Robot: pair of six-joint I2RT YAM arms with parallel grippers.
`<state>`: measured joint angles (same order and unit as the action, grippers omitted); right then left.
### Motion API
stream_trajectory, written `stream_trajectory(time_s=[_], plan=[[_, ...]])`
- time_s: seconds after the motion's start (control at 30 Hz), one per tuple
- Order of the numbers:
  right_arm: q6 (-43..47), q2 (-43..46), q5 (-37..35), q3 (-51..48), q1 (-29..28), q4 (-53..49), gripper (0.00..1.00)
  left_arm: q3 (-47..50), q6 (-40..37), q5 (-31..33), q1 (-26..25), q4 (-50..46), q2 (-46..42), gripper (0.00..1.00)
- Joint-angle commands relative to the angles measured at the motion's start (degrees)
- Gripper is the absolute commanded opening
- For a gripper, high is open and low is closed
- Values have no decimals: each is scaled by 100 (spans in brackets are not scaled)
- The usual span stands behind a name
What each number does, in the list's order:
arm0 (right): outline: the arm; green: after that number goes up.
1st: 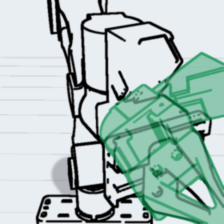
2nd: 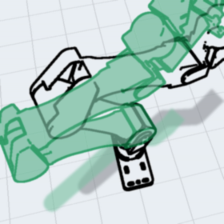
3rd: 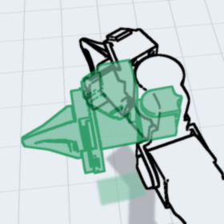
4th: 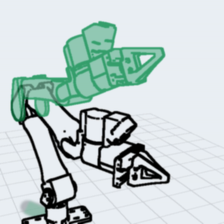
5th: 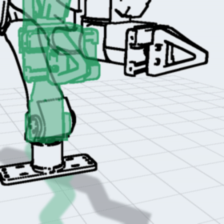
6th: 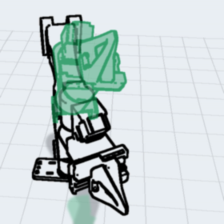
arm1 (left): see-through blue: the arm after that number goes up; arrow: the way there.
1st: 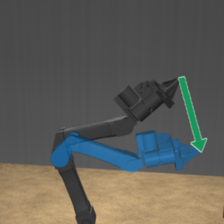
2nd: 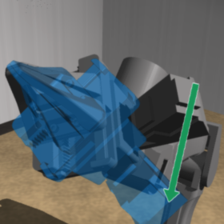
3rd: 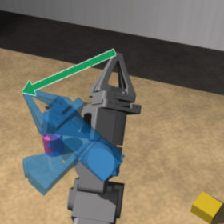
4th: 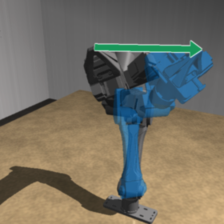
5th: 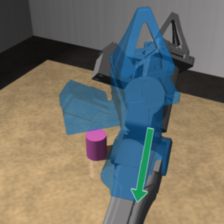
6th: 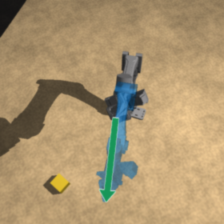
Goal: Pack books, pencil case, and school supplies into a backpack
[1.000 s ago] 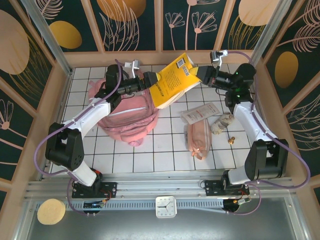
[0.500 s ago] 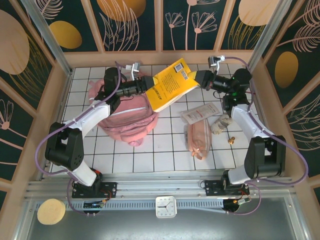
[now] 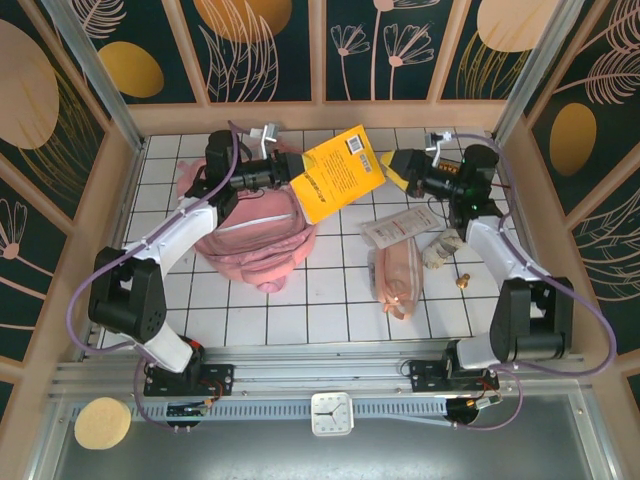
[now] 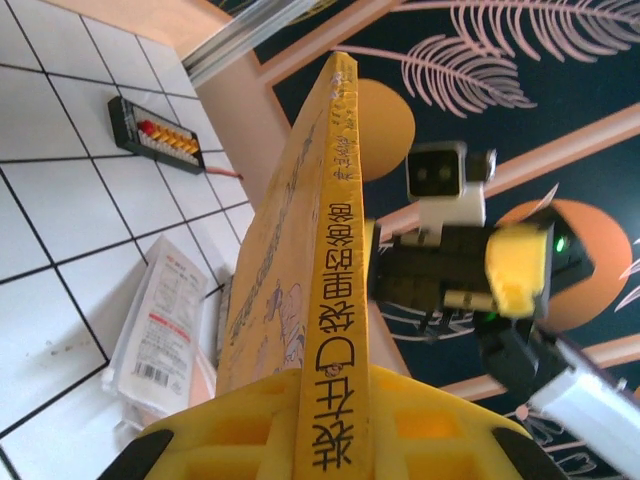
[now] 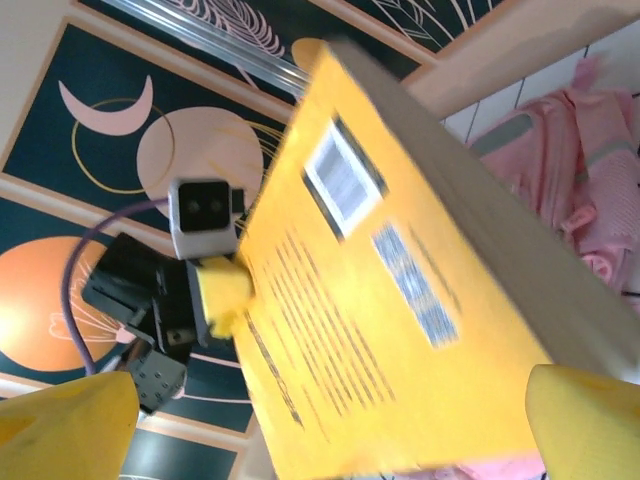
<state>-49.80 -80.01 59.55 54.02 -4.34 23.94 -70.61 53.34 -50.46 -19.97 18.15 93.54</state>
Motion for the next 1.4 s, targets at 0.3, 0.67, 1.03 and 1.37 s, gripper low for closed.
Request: stream_trajectory(time_s=[0.3, 0.67, 1.03, 1.37], plan=[[-1164, -172, -1191, -1023, -1641, 2738, 99, -680, 1347, -98, 42, 1216, 133, 0], [-1495, -1049, -1806, -524, -1853, 4777, 99, -32, 1502, -124, 38, 1435, -237, 0], [-1673, -681, -1651, -558, -1854, 4720, 64, -110, 587, 428, 37, 448, -283, 0], [-1503, -372, -1786, -594, -1652, 3917, 0, -392, -784, 860, 43, -1314, -558, 28]])
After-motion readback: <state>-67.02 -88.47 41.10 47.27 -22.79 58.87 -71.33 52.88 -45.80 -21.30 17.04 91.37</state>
